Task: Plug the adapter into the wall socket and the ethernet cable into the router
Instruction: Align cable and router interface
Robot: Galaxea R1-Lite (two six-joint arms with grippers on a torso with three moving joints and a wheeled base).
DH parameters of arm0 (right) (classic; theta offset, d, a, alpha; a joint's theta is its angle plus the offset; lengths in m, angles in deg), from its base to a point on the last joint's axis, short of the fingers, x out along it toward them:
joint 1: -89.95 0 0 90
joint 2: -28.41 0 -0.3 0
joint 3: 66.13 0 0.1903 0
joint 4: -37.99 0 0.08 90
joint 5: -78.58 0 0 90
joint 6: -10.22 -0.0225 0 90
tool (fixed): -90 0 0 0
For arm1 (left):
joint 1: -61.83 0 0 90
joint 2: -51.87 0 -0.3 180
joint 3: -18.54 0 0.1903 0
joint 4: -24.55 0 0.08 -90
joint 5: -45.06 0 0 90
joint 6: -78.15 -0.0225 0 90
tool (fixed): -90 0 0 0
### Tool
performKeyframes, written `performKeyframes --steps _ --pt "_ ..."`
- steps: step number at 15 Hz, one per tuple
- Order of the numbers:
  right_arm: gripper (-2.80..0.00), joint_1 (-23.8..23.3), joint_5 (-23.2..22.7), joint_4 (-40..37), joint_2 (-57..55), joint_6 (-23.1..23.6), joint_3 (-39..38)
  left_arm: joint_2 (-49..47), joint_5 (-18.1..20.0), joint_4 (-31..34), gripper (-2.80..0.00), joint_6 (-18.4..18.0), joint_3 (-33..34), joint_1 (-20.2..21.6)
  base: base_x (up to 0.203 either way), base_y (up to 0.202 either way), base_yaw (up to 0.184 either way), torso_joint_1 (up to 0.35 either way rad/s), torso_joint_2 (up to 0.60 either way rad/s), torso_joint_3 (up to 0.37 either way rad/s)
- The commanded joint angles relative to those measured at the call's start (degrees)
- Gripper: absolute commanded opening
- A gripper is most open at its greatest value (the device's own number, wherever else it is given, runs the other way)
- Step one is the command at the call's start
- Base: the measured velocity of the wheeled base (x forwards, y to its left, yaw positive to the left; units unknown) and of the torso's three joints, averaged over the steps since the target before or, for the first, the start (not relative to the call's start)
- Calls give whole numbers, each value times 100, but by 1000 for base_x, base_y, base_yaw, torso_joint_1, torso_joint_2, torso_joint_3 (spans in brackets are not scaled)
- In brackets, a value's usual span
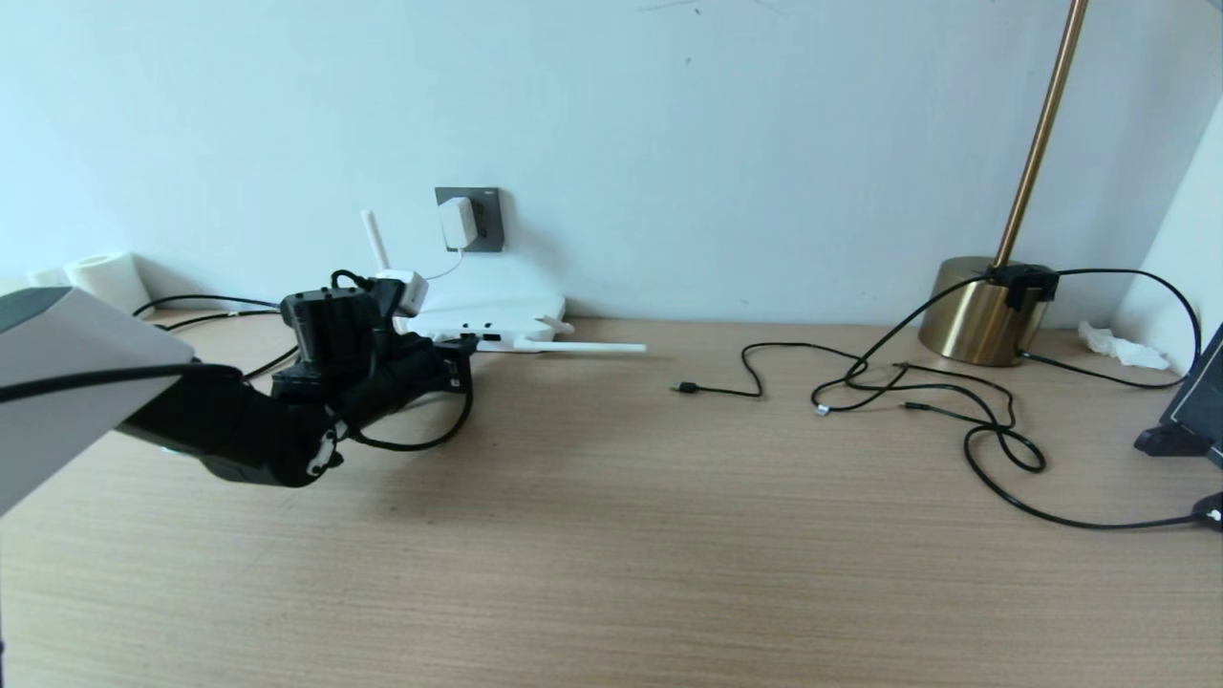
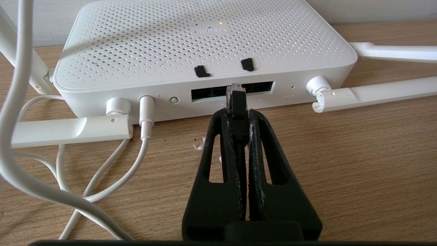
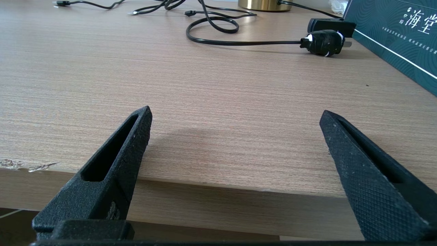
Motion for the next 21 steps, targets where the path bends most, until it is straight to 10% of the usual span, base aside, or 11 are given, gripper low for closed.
performKeyframes --steps 1,10,21 --pt "0 1 1 4 0 1 -70 -85 -1 -124 -280 -1 2 0 0 0 0 0 0 0" --pt "0 1 1 4 0 1 -70 -313 -130 -723 -280 -9 -12 -6 0 0 0 0 0 0" --pt "0 1 1 4 0 1 -70 1883 -93 352 -280 -11 830 -297 0 0 0 0 0 0"
